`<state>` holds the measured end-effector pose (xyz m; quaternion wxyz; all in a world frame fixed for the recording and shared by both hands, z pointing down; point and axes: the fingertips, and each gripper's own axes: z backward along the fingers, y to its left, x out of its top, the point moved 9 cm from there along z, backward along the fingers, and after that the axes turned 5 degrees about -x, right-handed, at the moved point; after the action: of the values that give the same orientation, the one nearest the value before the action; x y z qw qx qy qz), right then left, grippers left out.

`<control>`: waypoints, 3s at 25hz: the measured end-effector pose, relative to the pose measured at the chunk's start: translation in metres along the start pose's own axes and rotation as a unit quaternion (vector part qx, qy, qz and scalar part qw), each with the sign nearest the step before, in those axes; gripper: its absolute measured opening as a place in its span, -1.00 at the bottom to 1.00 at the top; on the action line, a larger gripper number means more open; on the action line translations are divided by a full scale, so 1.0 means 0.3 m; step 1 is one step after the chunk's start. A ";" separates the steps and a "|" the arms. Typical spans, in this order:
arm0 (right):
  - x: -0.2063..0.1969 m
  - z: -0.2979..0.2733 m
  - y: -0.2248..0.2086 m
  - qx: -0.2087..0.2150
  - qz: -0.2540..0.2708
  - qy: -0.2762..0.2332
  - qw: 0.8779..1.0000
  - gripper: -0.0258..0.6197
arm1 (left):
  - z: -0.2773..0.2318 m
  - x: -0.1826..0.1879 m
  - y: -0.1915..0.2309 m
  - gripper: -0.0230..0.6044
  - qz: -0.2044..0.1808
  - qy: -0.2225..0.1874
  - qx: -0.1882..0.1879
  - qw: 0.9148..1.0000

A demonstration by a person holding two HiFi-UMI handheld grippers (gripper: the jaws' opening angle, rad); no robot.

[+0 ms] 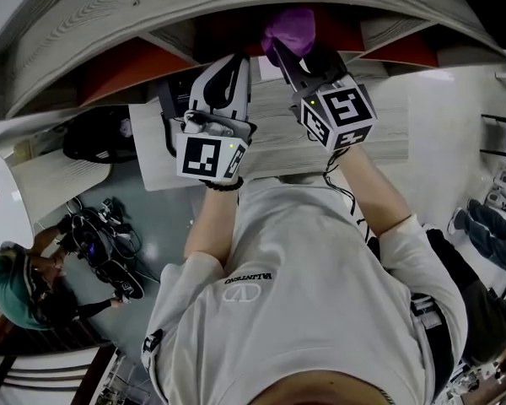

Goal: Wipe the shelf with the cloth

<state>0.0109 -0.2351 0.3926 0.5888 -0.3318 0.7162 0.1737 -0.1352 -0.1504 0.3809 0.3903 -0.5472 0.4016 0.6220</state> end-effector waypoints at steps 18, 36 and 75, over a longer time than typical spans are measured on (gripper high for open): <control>0.000 0.116 -0.187 -0.035 -0.016 -0.014 0.999 -0.67 | -0.108 0.003 -0.121 -0.93 -0.009 -0.001 -0.016 1.000; 0.019 0.173 -0.251 -0.056 -0.027 -0.035 0.997 -0.67 | -0.141 0.015 -0.161 -0.93 -0.014 -0.006 -0.020 1.000; 0.273 0.279 -0.215 -0.073 -0.016 -0.106 0.992 -0.67 | -0.112 0.206 -0.165 -0.93 -0.059 -0.018 -0.021 0.998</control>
<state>0.1086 -0.2504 0.3025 0.6381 -0.3655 0.6298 0.2501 -0.0831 -0.1603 0.3131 0.4218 -0.5667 0.3482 0.6162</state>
